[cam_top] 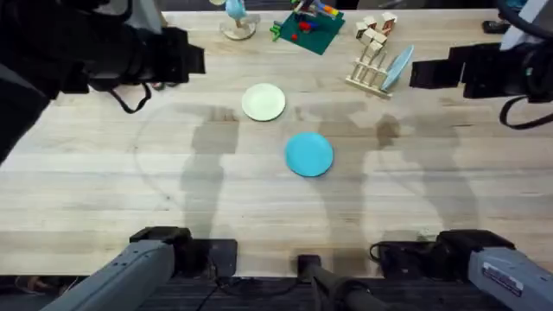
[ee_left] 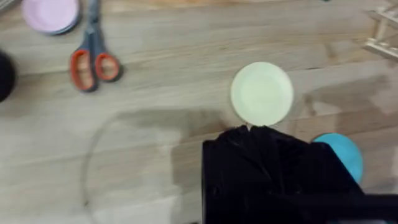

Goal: Pick up the plates from the table one by one and place each into a slot on the dish rack.

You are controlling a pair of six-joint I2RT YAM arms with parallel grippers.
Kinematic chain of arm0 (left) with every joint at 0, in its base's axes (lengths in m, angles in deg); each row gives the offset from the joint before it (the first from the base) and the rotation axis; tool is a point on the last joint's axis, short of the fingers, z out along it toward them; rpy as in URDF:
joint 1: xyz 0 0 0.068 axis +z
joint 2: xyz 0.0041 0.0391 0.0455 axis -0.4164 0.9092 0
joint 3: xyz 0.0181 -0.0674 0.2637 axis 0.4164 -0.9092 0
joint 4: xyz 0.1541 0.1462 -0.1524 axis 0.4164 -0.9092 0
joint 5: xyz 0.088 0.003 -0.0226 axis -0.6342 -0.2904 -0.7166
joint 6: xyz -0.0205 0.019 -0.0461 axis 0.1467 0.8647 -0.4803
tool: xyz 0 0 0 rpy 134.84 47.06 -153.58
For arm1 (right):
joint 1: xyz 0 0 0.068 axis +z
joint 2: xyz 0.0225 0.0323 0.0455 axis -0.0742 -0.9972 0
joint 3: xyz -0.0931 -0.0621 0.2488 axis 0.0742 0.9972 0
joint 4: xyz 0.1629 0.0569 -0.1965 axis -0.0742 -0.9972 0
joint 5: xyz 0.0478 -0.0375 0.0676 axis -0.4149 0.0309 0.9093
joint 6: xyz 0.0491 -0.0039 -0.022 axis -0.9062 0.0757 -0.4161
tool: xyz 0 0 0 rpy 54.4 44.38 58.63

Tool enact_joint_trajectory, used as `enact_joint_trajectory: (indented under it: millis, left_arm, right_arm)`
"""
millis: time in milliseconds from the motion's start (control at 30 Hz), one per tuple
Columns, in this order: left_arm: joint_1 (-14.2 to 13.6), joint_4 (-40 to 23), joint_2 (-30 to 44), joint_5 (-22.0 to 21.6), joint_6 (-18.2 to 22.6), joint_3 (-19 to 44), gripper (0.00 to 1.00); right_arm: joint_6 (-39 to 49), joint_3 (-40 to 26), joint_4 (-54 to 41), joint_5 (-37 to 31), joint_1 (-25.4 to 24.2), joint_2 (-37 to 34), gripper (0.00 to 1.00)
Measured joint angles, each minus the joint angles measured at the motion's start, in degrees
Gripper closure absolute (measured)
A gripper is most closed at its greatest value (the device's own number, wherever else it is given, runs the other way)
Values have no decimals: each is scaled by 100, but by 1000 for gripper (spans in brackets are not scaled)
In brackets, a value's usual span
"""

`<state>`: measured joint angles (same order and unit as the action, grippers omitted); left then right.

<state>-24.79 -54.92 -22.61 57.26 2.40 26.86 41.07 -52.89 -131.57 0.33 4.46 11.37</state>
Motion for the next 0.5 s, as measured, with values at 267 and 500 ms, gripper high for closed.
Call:
enact_joint_trajectory:
  millis: [267,500]
  left_arm:
    - [1,357,865,1391,248,24,961]
    - [269,929,1682,2471,343,24,961]
  right_arm:
    - [2,0,-2,0,0,1,7]
    - [2,0,-4,0,0,0,7]
